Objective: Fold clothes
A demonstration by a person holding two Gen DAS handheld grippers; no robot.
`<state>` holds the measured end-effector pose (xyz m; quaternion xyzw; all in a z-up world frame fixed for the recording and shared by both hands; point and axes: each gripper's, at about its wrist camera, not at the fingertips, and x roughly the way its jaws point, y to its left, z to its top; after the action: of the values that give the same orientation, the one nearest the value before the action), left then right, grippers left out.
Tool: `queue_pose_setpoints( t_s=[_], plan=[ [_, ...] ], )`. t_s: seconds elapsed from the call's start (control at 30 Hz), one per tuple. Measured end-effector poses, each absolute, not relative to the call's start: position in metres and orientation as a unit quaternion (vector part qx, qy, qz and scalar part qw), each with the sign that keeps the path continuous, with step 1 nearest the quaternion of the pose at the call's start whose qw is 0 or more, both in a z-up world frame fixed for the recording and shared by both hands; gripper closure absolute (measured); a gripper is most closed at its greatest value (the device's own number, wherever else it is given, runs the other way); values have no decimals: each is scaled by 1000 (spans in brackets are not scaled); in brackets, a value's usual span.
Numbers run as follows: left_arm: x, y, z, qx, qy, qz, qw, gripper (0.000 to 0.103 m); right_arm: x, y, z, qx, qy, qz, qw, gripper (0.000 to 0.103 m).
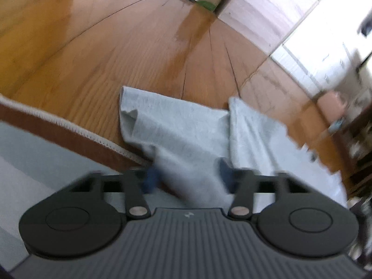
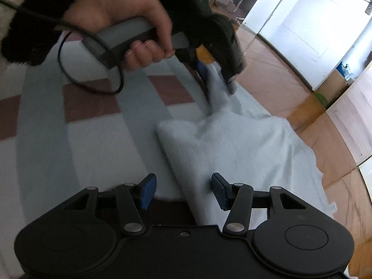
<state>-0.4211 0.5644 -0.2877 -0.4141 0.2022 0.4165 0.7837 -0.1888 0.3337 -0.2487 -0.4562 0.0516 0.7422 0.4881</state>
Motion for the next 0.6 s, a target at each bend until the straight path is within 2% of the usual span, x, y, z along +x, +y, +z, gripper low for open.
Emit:
queue_pose_setpoints(
  t_s=[0.03, 0.07, 0.1, 0.13, 0.17, 0.3, 0.4, 0.5, 0.53, 0.57, 0.6],
  plan=[
    [-422, 565, -290, -425, 193, 412, 783, 89, -188, 341, -248, -449, 65, 742, 494, 48],
    [-424, 566, -292, -438, 182, 408, 780, 92, -186, 347, -248, -442, 77, 739, 503, 55],
    [-429, 569, -294, -464, 159, 393, 778, 93, -184, 354, -248, -435, 89, 735, 512, 65],
    [-433, 571, -293, -483, 137, 385, 774, 93, -182, 360, -247, -427, 101, 732, 521, 89],
    [-438, 572, -291, -499, 117, 378, 771, 94, -179, 364, -244, -417, 112, 729, 531, 96],
    [-449, 576, -277, -488, 98, 397, 771, 95, -164, 361, -216, -354, 153, 732, 561, 96],
    [-452, 581, -284, -529, 76, 368, 761, 95, -153, 361, -212, -343, 184, 731, 560, 97],
    [-440, 583, -291, -523, 101, 372, 760, 95, -149, 363, -218, -346, 190, 719, 571, 96],
    [-435, 584, -292, -513, 115, 376, 763, 94, -149, 363, -219, -348, 192, 715, 575, 91],
    [-431, 585, -294, -509, 127, 378, 763, 92, -151, 363, -221, -350, 193, 712, 577, 78],
    [-428, 586, -296, -513, 136, 377, 759, 91, -155, 362, -223, -354, 187, 711, 579, 71]
  ],
)
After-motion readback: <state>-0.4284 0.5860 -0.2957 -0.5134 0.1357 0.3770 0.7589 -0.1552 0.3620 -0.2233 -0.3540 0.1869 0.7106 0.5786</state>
